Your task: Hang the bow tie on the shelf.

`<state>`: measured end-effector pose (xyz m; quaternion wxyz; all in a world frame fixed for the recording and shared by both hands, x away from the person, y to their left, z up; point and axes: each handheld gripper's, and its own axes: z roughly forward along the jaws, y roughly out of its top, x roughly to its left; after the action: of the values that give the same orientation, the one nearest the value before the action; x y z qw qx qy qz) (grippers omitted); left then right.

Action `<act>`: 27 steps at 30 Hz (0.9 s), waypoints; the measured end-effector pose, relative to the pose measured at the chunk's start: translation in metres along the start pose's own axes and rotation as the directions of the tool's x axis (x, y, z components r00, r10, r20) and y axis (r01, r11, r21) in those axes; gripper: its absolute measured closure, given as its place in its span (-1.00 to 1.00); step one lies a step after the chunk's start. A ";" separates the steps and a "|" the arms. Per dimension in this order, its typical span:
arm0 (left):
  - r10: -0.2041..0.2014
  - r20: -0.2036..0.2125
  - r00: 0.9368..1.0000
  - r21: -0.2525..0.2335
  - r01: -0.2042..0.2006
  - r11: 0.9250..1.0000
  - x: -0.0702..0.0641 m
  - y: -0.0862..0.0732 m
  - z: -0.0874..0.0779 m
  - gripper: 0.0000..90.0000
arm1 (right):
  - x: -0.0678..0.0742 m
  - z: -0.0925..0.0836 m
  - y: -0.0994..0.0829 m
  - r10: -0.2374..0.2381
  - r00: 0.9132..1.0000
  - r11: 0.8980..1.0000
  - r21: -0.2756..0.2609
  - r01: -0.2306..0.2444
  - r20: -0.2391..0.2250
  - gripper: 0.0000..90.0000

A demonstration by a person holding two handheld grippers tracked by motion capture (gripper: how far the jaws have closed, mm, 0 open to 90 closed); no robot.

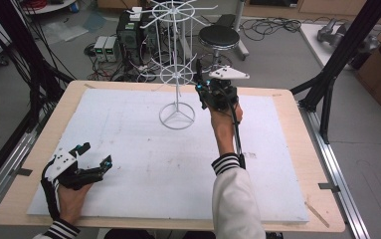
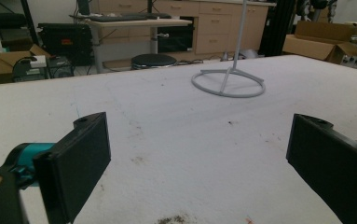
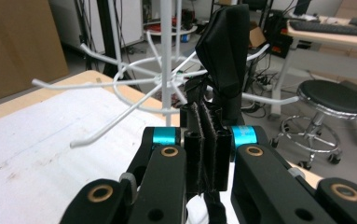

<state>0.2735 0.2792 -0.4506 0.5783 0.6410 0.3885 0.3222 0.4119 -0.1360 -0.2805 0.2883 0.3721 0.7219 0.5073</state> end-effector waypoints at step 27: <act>-0.003 -0.001 1.000 -0.002 0.003 1.000 0.000 0.000 0.000 -0.85 | 0.012 0.007 -0.028 -0.034 0.999 0.996 0.080 0.034 -0.004 0.94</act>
<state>0.2735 0.2788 -0.4507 0.5792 0.6398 0.3894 0.3218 0.4043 -0.1285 -0.3093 0.2807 0.3705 0.7483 0.4733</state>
